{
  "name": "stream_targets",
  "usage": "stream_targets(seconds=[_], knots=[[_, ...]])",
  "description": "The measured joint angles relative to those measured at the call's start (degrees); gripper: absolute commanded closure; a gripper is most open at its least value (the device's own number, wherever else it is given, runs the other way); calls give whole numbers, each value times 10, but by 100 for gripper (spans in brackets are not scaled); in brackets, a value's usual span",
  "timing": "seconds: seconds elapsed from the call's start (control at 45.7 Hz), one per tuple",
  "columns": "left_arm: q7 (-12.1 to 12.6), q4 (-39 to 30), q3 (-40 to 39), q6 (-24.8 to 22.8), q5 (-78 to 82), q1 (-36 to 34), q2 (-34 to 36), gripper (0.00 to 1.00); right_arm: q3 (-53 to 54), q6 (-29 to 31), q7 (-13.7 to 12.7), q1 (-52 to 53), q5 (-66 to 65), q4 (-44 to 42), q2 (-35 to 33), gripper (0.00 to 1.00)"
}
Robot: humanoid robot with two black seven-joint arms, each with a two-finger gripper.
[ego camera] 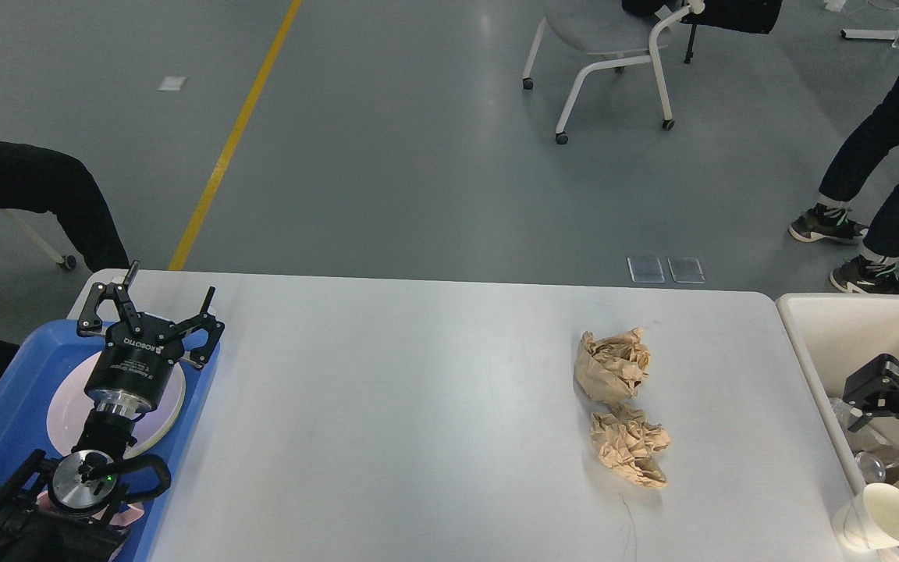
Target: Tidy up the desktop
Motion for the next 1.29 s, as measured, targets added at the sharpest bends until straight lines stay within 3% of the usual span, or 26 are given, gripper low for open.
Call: stream_targets(seconds=[0.504, 1.117, 1.292], knots=[[0, 0, 0, 0, 0, 0, 0, 4, 129, -226, 2, -273, 4, -69, 14, 0], [0, 0, 0, 0, 0, 0, 0, 4, 226, -242, 4, -437, 9, -222, 61, 3], [0, 0, 0, 0, 0, 0, 0, 4, 247, -243, 5, -457, 9, -241, 68, 22]])
